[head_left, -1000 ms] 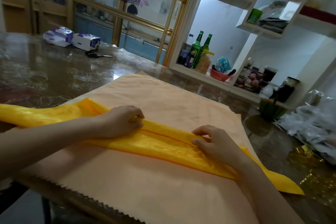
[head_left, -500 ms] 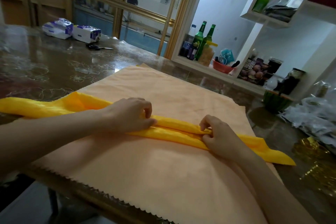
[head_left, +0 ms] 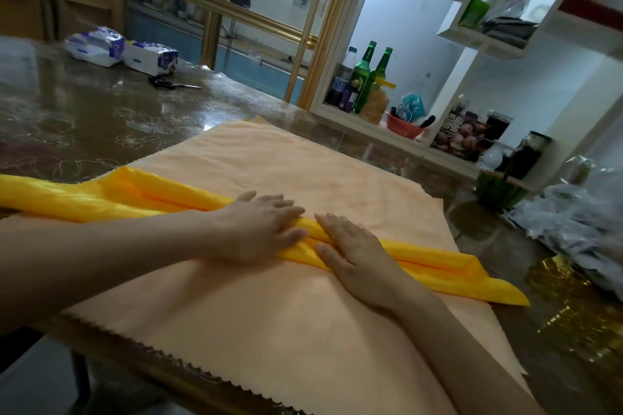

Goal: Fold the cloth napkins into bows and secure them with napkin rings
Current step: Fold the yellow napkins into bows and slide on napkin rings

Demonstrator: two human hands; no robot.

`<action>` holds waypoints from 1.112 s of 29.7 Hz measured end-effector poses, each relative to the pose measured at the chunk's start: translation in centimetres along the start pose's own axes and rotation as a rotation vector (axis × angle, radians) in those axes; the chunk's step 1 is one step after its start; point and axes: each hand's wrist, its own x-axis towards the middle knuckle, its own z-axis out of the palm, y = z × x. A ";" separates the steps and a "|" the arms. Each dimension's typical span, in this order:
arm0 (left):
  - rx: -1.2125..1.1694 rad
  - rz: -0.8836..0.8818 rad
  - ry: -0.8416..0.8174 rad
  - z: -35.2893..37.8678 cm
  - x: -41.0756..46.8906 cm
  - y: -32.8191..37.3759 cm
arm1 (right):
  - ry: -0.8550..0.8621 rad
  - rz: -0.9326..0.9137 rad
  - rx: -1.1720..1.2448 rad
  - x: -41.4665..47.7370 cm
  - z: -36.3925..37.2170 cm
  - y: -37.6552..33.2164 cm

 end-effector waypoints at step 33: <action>-0.141 -0.054 -0.040 -3.6 1.8 -0.5 | 0.265 0.071 0.192 -1.1 -2.9 3.4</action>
